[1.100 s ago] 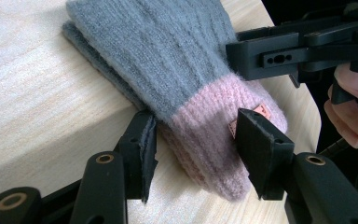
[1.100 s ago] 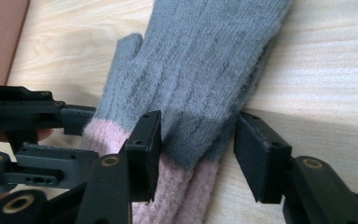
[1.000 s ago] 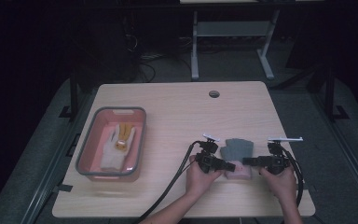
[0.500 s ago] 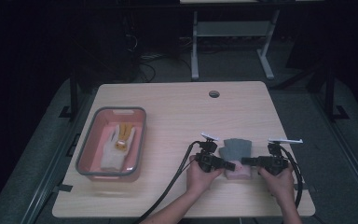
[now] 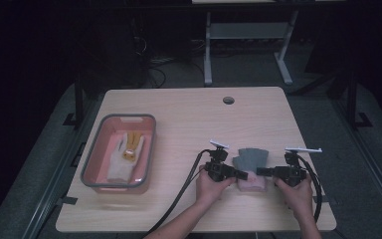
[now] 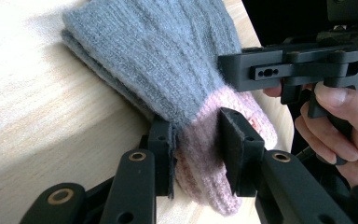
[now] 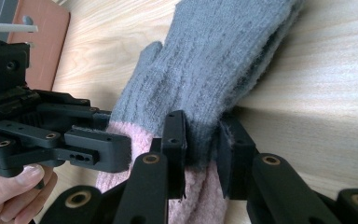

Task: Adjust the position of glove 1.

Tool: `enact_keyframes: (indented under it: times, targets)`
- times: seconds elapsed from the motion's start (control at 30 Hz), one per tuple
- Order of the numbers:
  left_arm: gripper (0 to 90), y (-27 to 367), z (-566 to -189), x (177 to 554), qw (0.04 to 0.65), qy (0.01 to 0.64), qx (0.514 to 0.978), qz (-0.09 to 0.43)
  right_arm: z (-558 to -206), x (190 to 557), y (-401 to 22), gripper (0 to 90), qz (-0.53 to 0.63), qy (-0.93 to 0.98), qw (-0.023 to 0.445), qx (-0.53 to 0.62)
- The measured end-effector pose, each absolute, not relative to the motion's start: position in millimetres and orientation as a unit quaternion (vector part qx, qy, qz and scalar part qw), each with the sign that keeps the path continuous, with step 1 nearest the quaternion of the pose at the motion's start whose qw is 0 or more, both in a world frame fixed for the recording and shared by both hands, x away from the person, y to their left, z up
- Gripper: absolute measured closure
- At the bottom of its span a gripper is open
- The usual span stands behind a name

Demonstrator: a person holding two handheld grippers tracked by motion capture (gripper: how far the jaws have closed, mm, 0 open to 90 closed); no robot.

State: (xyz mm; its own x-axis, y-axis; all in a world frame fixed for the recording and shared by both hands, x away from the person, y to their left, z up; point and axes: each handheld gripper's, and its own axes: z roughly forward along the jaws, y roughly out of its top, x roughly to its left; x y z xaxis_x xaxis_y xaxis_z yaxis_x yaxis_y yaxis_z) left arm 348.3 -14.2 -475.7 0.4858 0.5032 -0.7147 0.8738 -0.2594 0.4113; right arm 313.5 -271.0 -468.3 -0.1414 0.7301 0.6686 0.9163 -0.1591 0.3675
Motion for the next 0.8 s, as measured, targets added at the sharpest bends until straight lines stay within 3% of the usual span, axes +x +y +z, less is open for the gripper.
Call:
enact_keyframes:
  times: [0.8]
  targets:
    - [71.5, 3.8, -454.9, 348.0, 0.417, 0.431, 0.773, -0.208, -456.8, 309.9, -258.1, 75.4, -0.438, -0.638, 0.119, -0.623]
